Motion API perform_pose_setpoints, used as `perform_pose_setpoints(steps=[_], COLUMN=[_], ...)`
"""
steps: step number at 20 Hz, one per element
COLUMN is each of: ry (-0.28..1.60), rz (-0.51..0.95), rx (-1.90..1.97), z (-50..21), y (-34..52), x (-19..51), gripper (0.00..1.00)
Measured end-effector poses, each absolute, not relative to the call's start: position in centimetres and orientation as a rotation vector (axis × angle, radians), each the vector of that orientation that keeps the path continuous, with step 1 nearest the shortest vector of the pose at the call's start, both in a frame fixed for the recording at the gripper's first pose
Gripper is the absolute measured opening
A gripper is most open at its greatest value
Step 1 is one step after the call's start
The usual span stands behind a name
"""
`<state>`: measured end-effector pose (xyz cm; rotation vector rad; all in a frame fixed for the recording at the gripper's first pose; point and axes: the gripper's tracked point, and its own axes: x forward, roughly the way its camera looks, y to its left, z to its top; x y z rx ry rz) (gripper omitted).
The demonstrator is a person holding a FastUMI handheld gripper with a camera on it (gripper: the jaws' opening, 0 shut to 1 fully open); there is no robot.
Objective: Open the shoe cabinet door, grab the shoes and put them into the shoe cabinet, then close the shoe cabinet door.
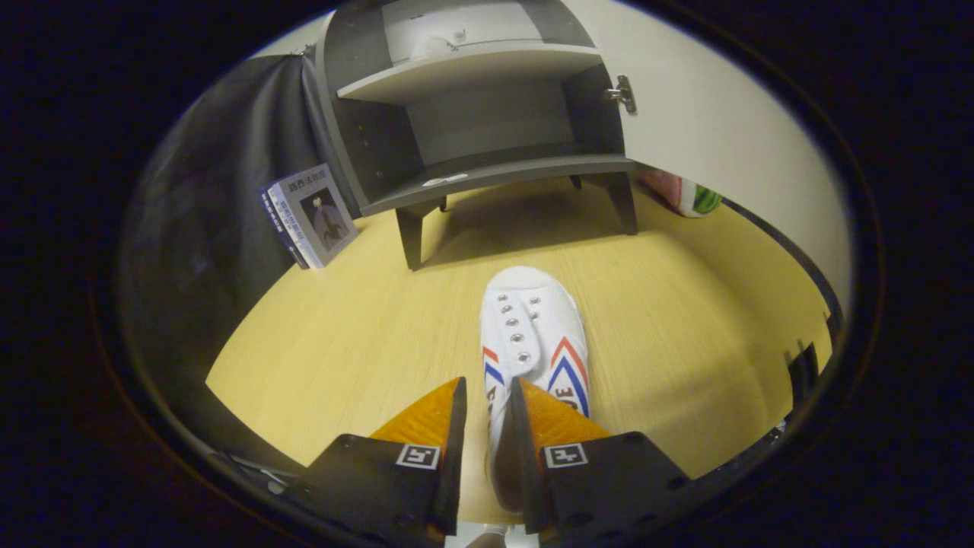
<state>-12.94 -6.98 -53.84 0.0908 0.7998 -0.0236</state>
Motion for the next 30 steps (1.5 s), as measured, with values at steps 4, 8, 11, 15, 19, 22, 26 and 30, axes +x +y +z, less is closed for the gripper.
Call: perform_pose_setpoints(steps=[4, 8, 11, 15, 19, 22, 26, 30], ry=[0.799, 0.797, 0.819, 0.804, 0.739, 0.682, 0.58, 0.444], rz=[-0.018, -0.02, -0.006, -0.035, -0.06, -0.064, -0.072, -0.088], rx=[0.079, -0.006, -0.057, -0.025, -0.021, -0.019, -0.011, -0.026], z=[-54.9, -55.0, -55.7, -53.7, -49.8, -46.1, -39.2, -31.7], y=[-6.7, -6.6, -6.6, -6.7, -7.3, -7.0, -6.4, -6.3], x=[-11.3, -11.4, -10.9, -10.5, -8.8, -7.3, -5.1, -3.1], gripper=[0.35, 0.2, 0.04, 0.03, 0.02, 0.02, 0.02, 0.02])
